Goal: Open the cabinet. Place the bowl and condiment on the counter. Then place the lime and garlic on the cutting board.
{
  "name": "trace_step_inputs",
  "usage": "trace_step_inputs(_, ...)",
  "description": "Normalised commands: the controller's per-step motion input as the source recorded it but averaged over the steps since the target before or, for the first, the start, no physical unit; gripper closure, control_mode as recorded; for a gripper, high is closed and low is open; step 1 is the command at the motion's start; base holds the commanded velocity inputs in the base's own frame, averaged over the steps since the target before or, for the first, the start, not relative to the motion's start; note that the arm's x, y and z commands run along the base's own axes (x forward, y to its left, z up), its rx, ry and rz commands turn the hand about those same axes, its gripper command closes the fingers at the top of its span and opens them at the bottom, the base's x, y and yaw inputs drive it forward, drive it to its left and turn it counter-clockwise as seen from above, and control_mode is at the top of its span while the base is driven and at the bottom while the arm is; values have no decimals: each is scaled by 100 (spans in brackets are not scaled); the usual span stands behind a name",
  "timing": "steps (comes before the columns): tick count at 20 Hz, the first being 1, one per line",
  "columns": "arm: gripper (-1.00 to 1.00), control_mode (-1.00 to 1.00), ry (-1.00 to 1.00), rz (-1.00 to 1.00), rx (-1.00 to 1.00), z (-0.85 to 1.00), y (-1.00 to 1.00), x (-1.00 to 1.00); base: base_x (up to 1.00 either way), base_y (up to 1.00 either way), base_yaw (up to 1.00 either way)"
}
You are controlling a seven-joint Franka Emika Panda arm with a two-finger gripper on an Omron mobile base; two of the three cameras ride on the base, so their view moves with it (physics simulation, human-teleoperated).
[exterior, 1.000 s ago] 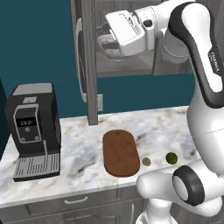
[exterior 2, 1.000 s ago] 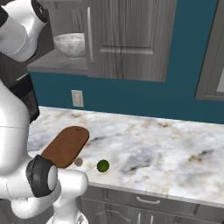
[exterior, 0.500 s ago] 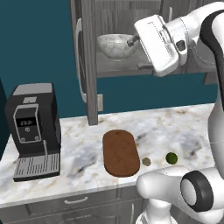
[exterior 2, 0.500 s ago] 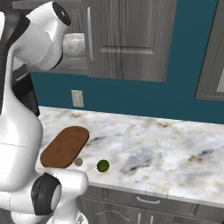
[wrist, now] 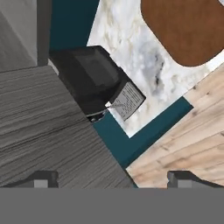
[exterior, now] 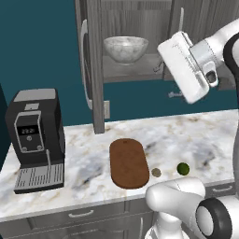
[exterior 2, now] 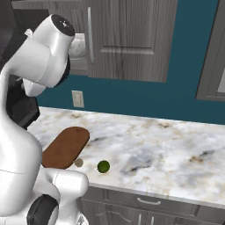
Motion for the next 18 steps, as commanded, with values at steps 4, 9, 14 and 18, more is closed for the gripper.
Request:
trace_step_inputs(4, -100, -100, -27, 1, -36, -35, 0, -16, 0, 0, 0)
trace_step_inputs(9, -100, -100, -41, 3, -26, -1, -24, -13, 0, 0, 0)
trace_step_inputs(14, -100, -100, -34, 7, -11, 0, -28, -5, 0, 0, 0)
trace_step_inputs(18, -100, -100, -28, 10, -11, 0, -26, 0, 0, 0, 0)
